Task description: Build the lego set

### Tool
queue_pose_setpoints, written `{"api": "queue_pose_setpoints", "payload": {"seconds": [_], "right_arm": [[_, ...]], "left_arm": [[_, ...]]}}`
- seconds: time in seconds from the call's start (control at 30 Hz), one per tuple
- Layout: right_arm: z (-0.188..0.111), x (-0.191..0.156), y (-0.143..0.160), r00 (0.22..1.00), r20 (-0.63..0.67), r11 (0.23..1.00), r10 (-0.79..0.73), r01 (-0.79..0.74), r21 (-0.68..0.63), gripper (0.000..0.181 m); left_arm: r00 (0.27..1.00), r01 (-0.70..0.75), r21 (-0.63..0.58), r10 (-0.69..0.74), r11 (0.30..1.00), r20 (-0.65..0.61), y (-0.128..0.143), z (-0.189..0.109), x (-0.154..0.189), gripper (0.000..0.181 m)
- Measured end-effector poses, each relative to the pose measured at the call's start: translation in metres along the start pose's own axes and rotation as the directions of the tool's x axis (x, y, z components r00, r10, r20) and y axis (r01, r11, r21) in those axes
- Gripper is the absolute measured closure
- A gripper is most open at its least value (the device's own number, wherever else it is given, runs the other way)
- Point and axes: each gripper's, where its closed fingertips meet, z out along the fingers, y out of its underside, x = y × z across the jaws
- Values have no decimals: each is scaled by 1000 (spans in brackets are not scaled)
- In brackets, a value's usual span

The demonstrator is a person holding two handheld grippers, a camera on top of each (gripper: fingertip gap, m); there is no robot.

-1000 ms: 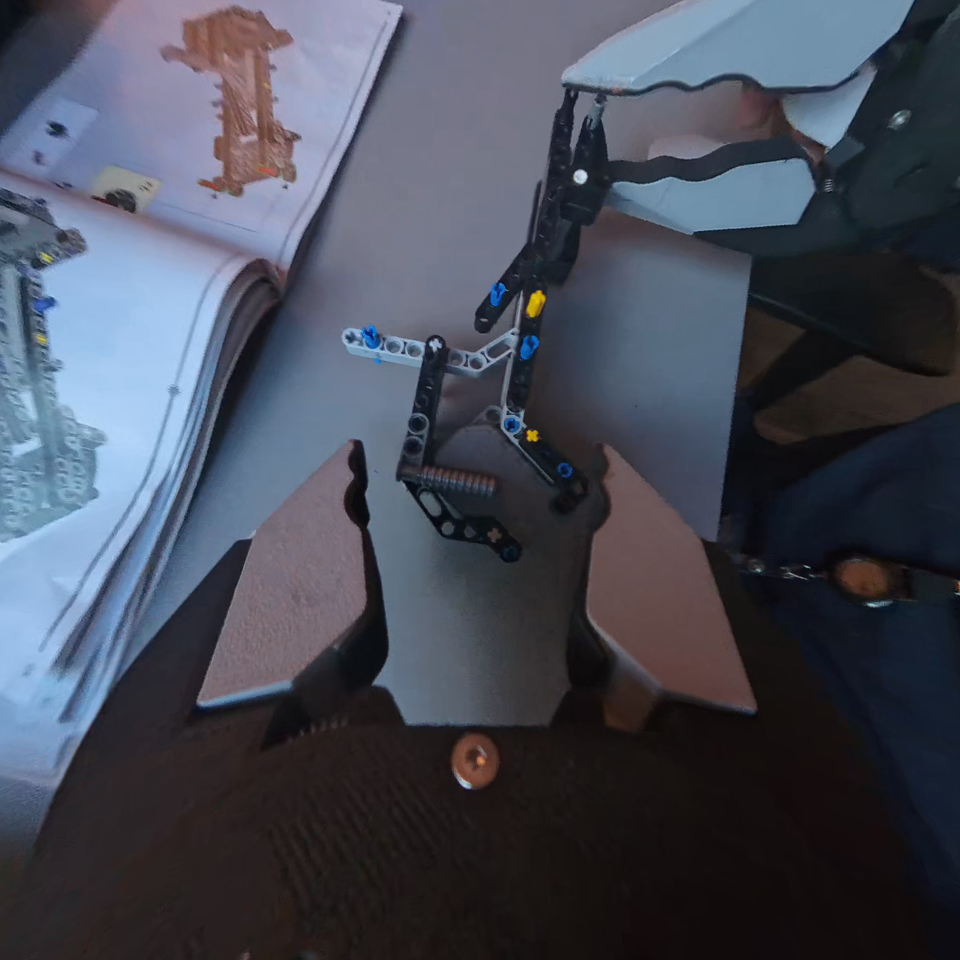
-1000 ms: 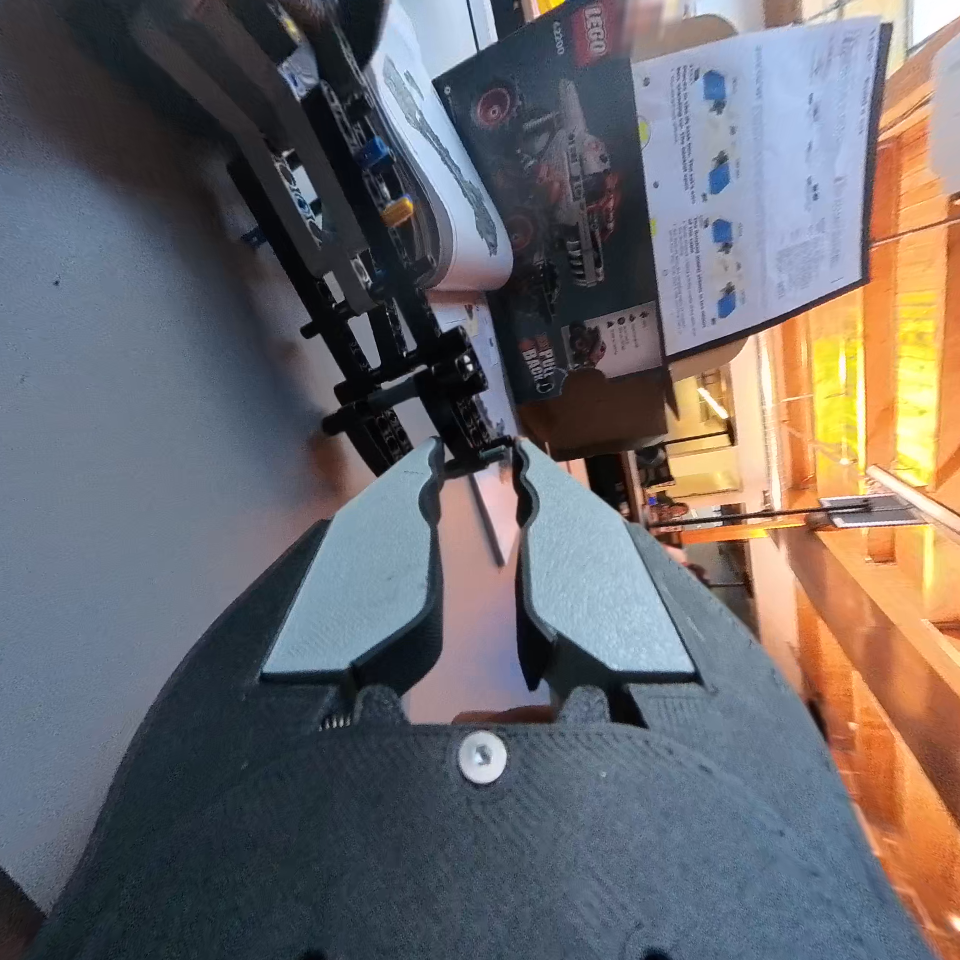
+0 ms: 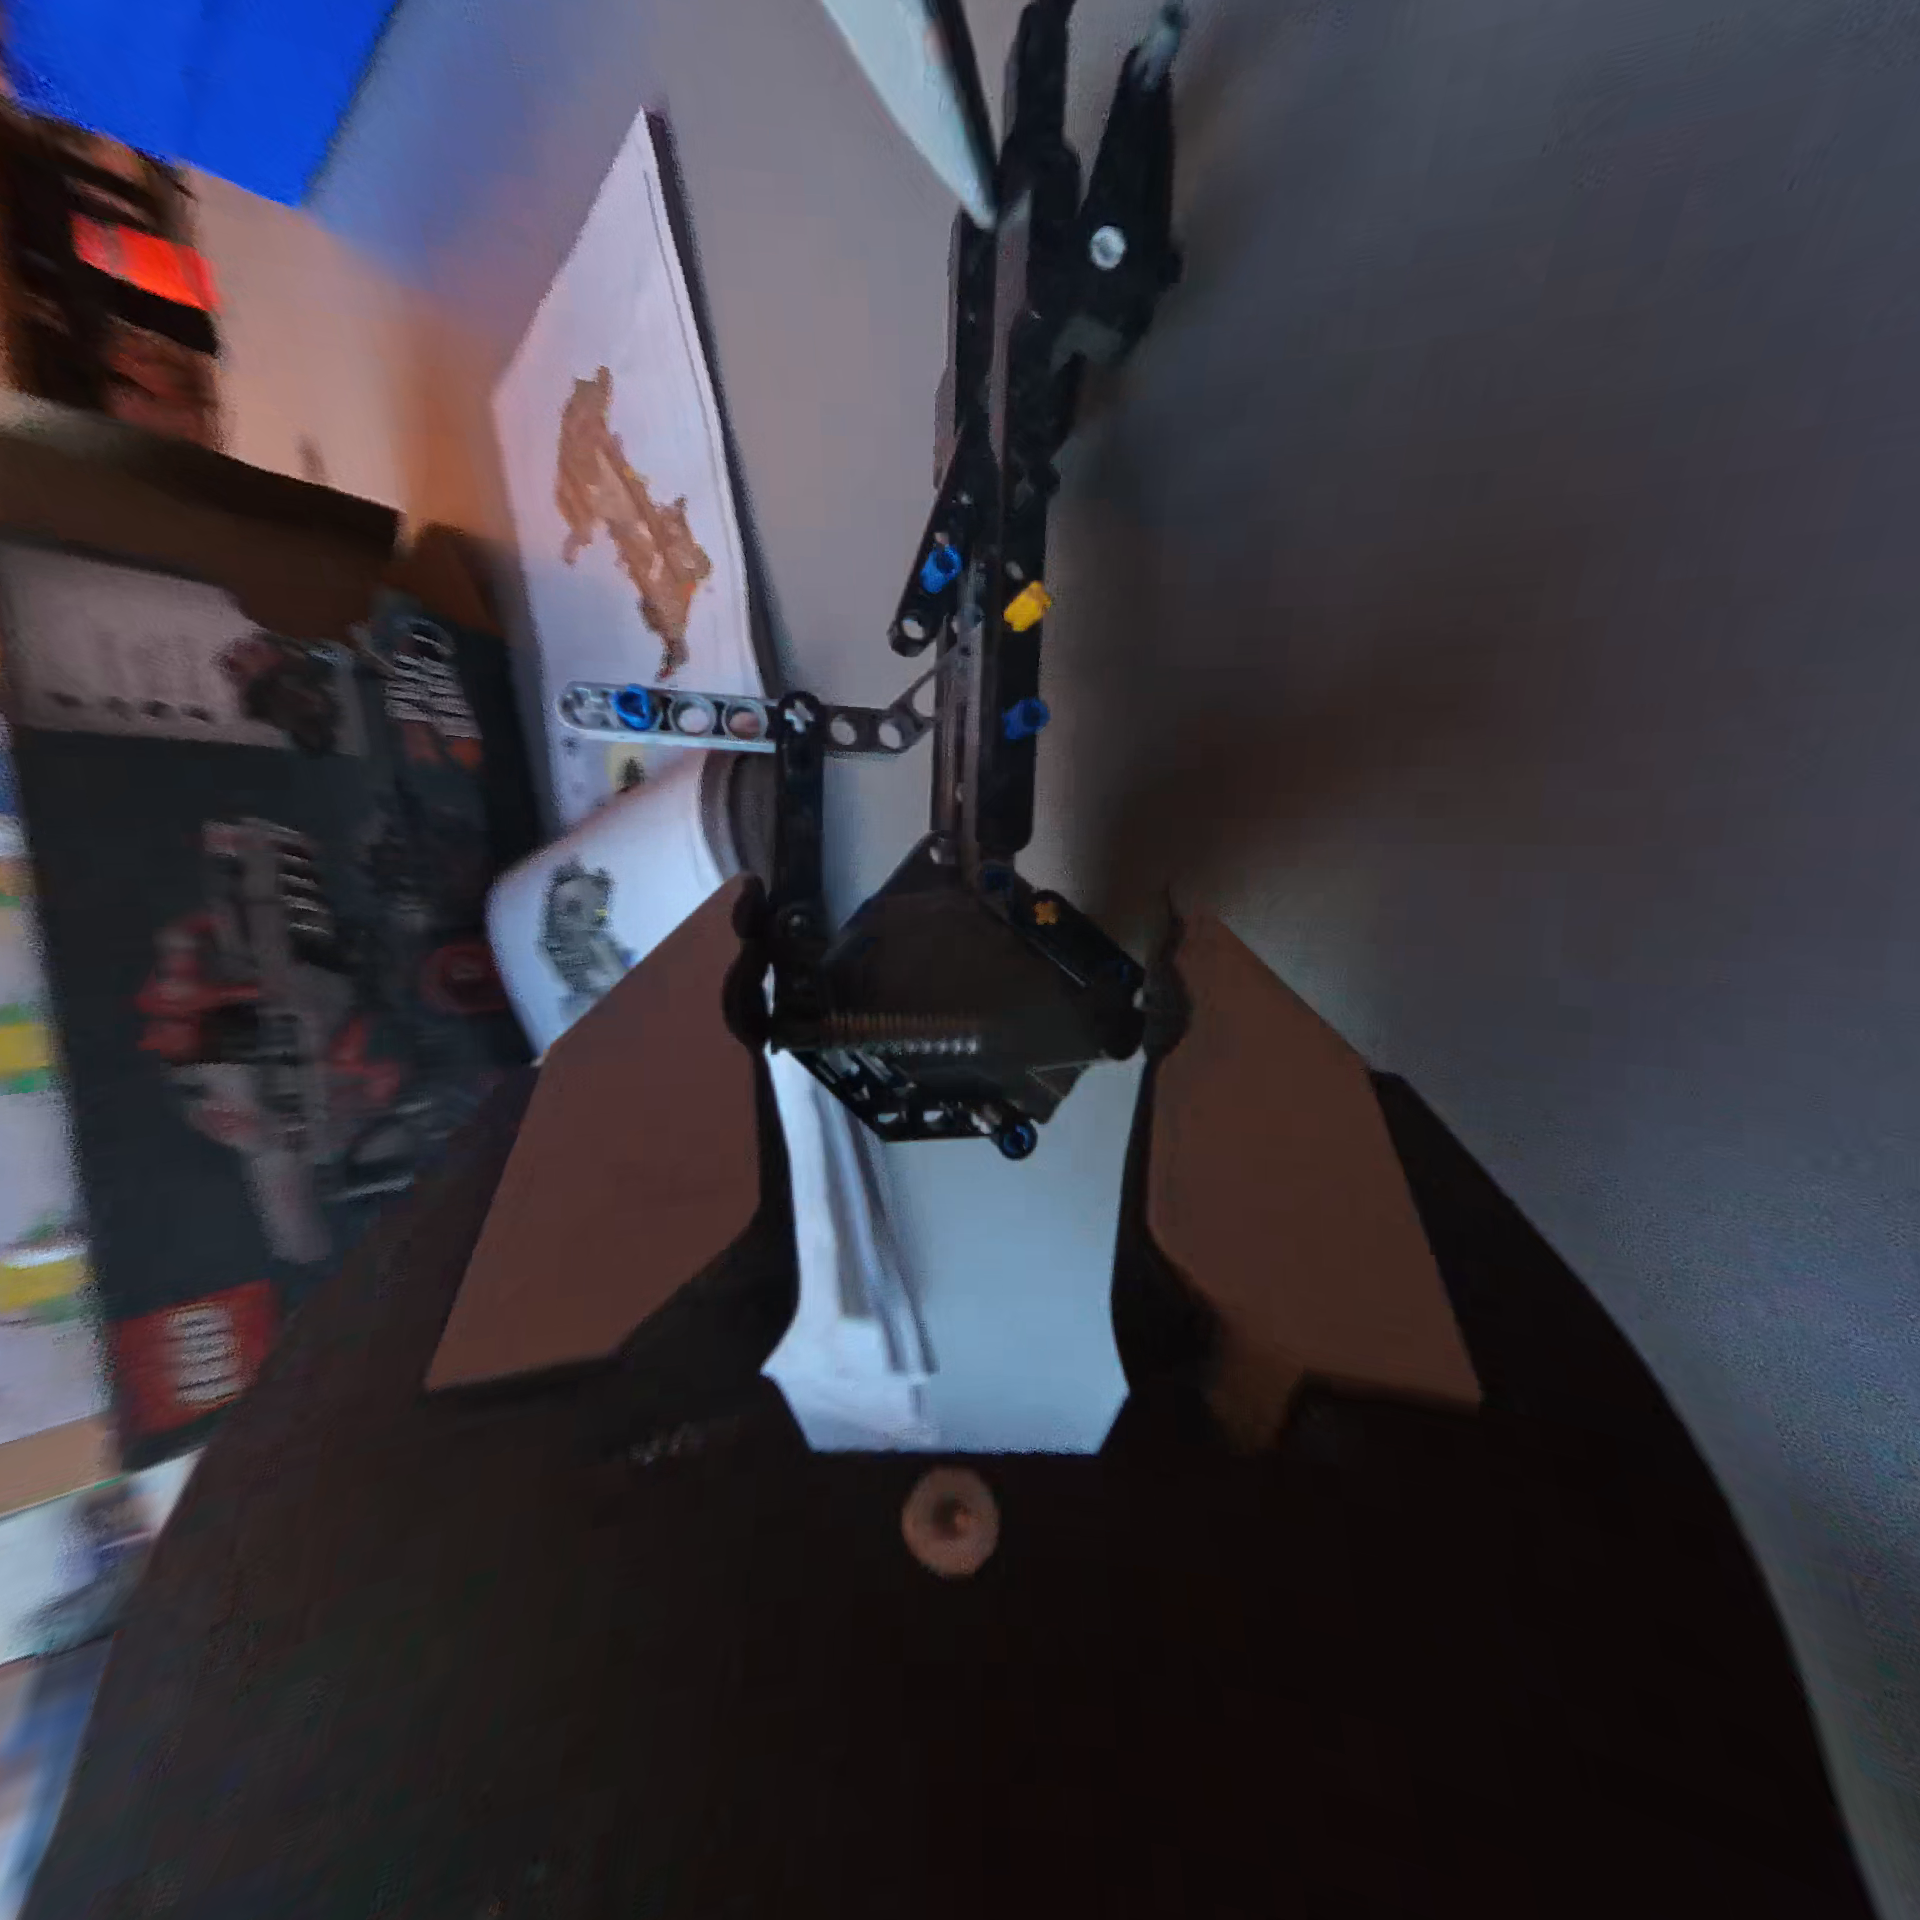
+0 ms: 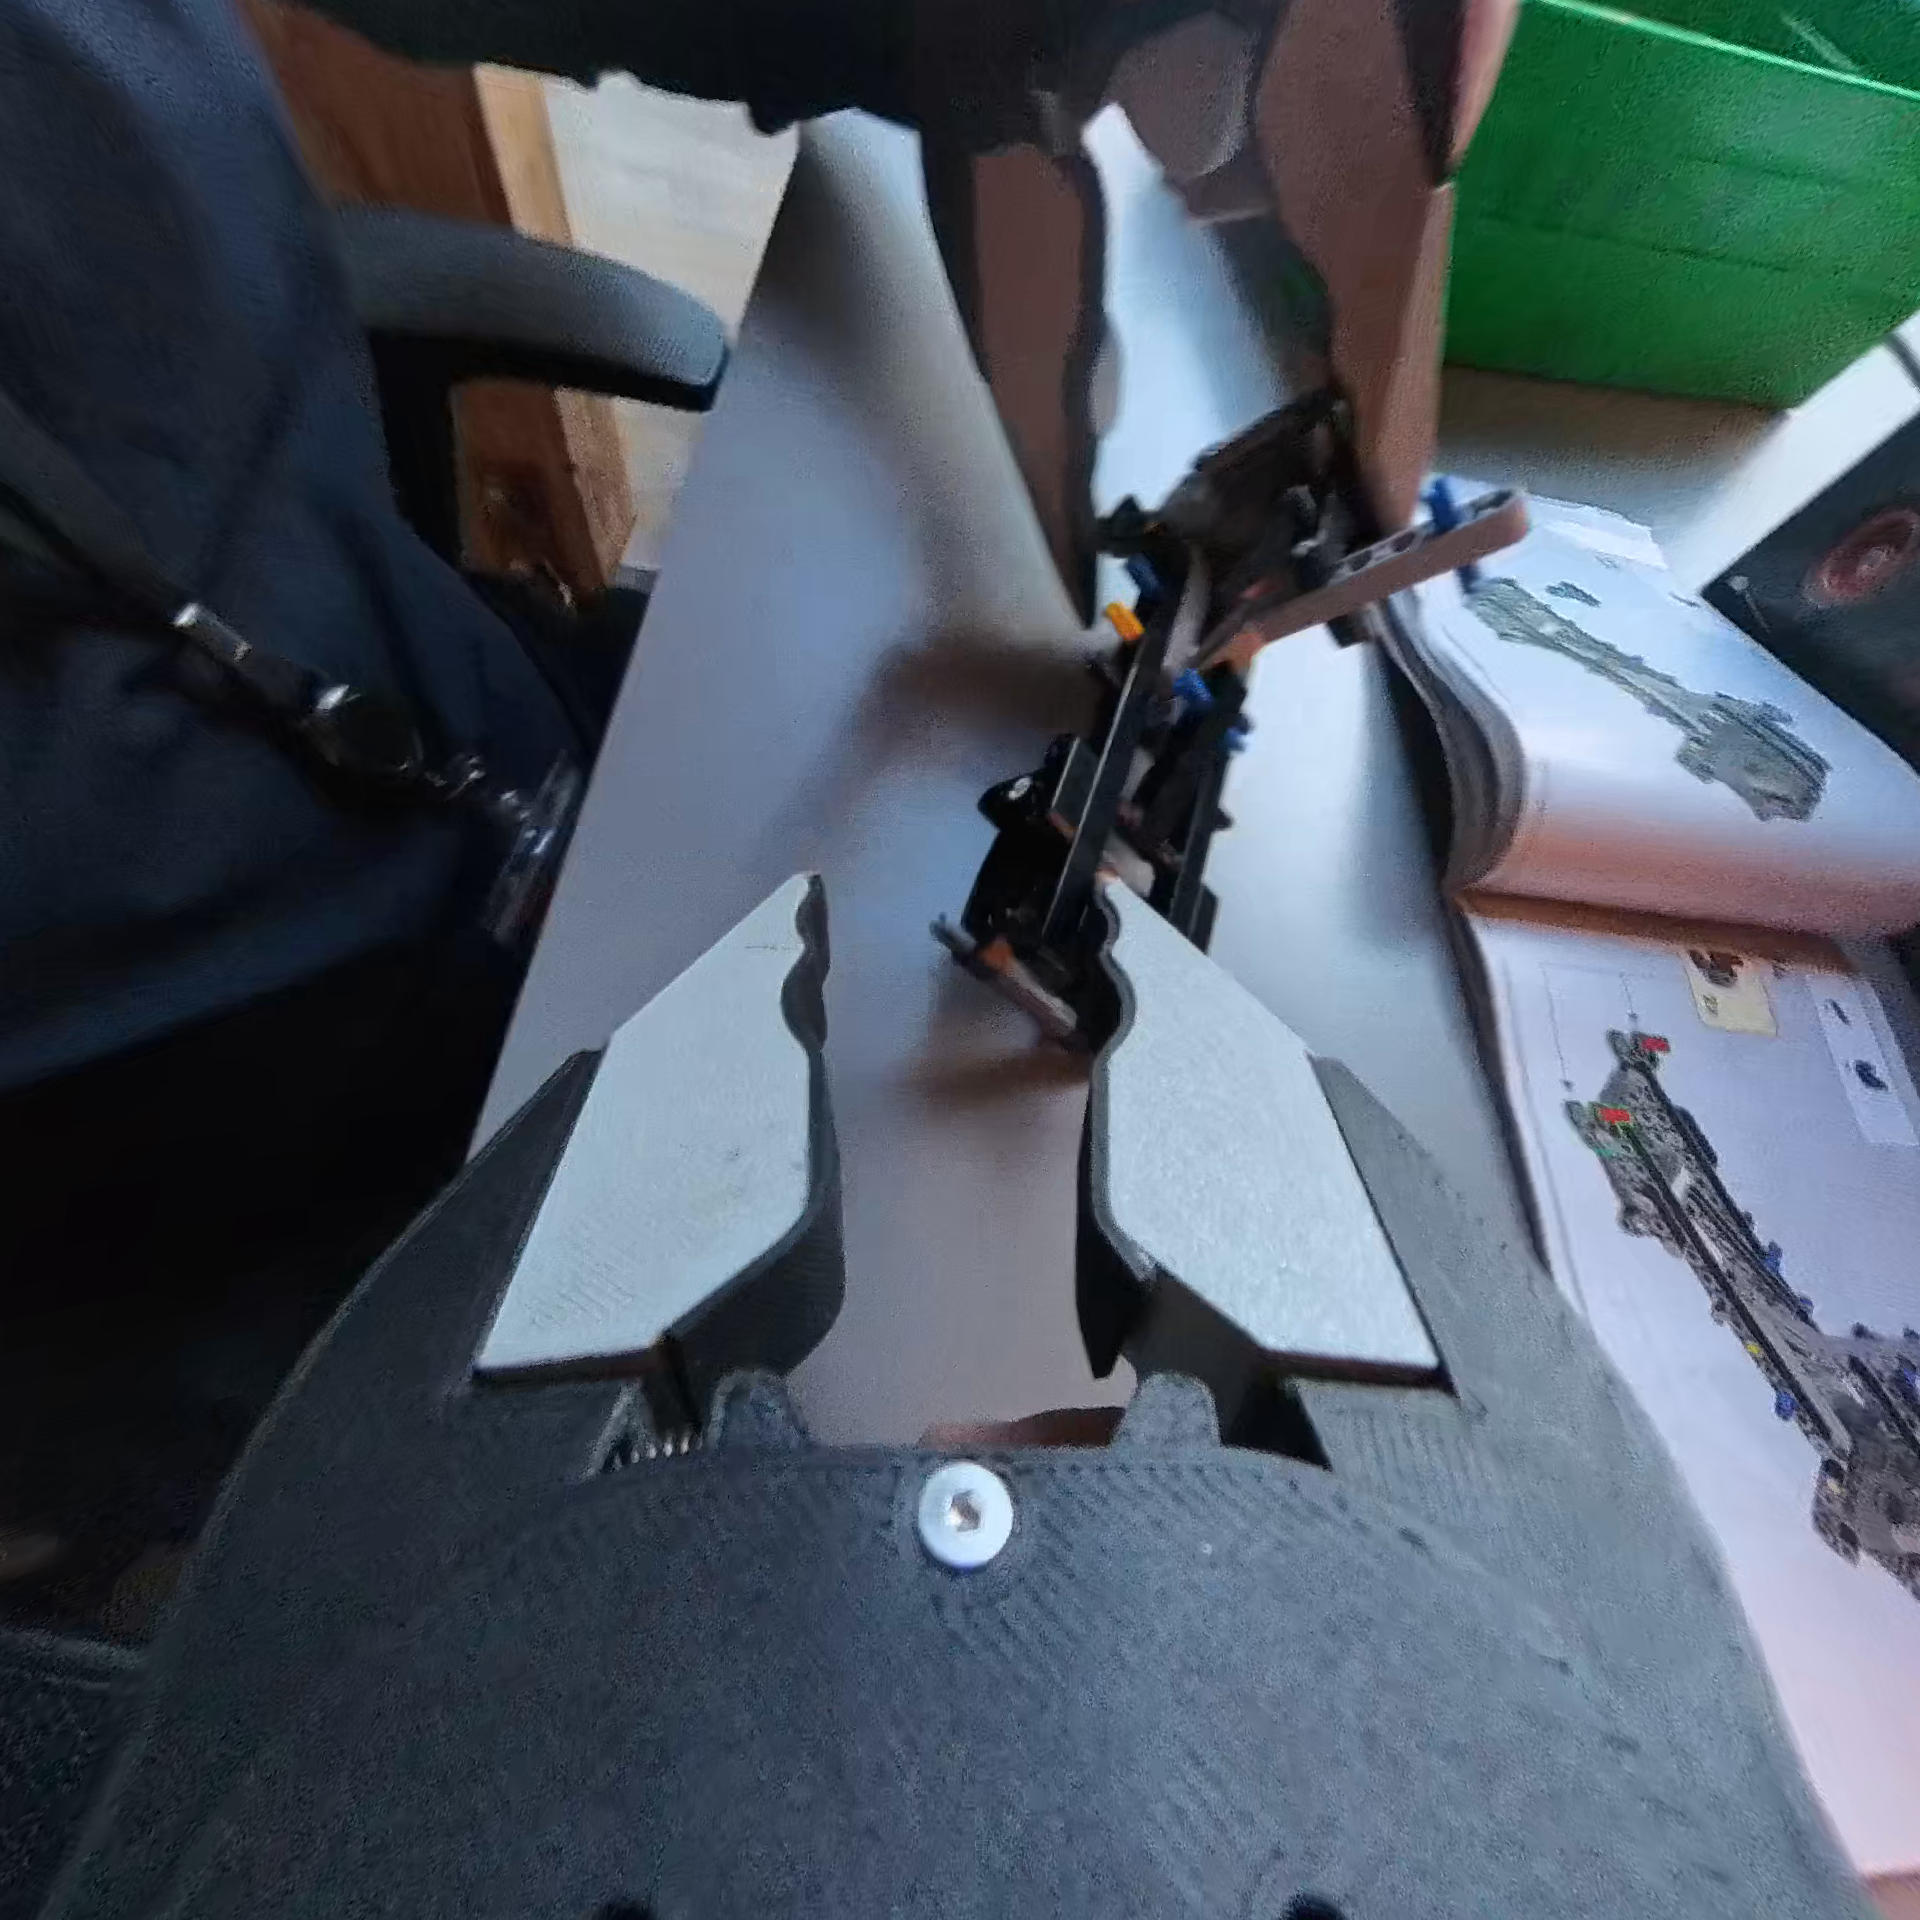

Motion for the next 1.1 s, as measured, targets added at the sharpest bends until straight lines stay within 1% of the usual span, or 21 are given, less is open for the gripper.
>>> {"api": "queue_pose_setpoints", "payload": {"seconds": [0.1, 0.17, 0.23, 0.3, 0.4, 0.47, 0.57, 0.63, 0.7, 0.73, 0.8, 0.87, 0.97, 1.03, 1.1], "right_arm": [[2, -14, 0, 999, 42, 999, -30, 31, -16, 133], [-2, -8, -1, 999, 19, 1000, -30, 30, 5, 132], [-10, 5, 0, 1000, -5, 1000, 9, -8, 24, 132], [-17, 18, 2, 998, -22, 997, 61, -60, 42, 132], [-26, 40, 4, 989, -59, 988, 138, -133, 81, 132], [-29, 53, 8, 980, -86, 980, 180, -172, 95, 131], [-31, 69, 17, 959, -125, 963, 255, -241, 116, 131], [-30, 64, 16, 954, -69, 952, 292, -283, 117, 130], [-24, 57, 13, 956, -18, 951, 294, -291, 100, 128], [-20, 52, 13, 958, 10, 956, 285, -285, 74, 127], [-10, 48, 15, 967, 39, 967, 253, -253, 18, 125], [-3, 51, 16, 974, 46, 975, 221, -221, -16, 125], [7, 57, 14, 974, 75, 977, 213, -210, -40, 124], [10, 62, 10, 980, 85, 984, 180, -179, -25, 125], [14, 62, 8, 974, 137, 984, 179, -178, -22, 127]], "left_arm": [[968, -179, -65, 188, 982, 168, 7, -2, -6, 116], [928, -267, -78, 278, 961, 250, 6, -4, -5, 119], [905, -292, -72, 300, 954, 303, 5, -4, -4, 119], [910, -272, -48, 273, 961, 312, 5, -5, -4, 119], [957, -156, 32, 143, 987, 253, 7, -8, -2, 116], [970, -107, 77, 88, 991, 225, 8, -10, -1, 113], [977, -40, 108, 16, 993, 212, 12, -13, -4, 116], [976, -26, 116, 0, 993, 220, 15, -13, -6, 119], [979, -5, 126, -21, 992, 204, 15, -15, -6, 119], [982, 11, 142, -38, 990, 187, 15, -18, -5, 121], [989, 71, 213, -96, 975, 109, 9, -28, 1, 128], [984, 150, 297, -172, 943, 52, 4, -42, -1, 129], [961, 270, 397, -273, 877, -49, 6, -64, -4, 131], [928, 367, 475, -351, 800, -126, 7, -79, -8, 131], [892, 446, 525, -409, 725, -192, 11, -89, -11, 136]]}}
